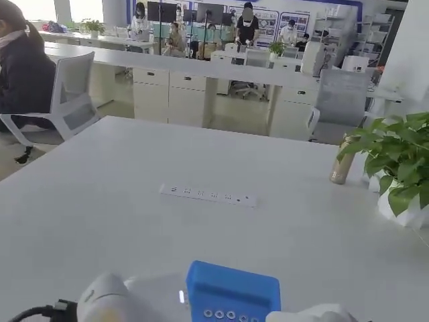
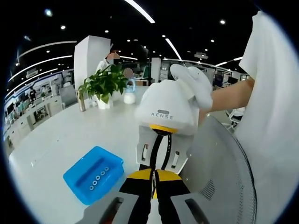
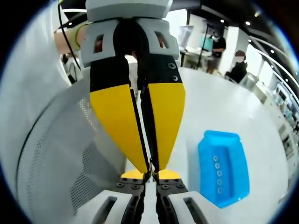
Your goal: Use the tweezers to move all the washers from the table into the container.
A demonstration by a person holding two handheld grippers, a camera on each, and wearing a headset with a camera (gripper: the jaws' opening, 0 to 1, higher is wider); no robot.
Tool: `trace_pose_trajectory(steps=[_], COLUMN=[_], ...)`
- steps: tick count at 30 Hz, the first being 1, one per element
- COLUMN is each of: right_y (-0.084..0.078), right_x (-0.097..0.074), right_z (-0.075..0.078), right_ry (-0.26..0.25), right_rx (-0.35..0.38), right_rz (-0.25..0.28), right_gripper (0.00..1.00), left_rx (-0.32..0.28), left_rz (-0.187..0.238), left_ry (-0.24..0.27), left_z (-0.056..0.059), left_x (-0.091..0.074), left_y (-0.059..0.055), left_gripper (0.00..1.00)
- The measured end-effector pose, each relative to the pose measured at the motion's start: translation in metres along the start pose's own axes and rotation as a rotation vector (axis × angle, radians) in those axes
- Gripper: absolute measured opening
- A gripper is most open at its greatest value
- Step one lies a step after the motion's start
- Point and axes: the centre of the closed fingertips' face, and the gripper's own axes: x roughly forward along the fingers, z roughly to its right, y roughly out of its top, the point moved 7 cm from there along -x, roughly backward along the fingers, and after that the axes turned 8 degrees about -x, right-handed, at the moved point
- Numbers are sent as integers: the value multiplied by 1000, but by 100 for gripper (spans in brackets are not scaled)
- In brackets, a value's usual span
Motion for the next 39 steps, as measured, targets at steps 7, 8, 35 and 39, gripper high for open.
trace_pose_trajectory(steps=[7, 8, 35, 39], right_y=[-12, -14, -44, -45], right_x=[-2, -1, 19, 3], right_z=[3, 3, -1, -1], right_ry=[-17, -19, -130, -222], right_rx=[15, 18, 192, 307], right_rz=[-12, -14, 39, 133], right_gripper=[4, 4, 15, 29], left_rx=[55, 63, 165, 166], left_rz=[-81, -97, -360, -388], left_ry=[7, 11, 10, 18], left_z=[-8, -9, -22, -26], left_x=[0, 0, 13, 13], left_y=[-5, -7, -47, -54], left_gripper=[0, 0, 0, 0])
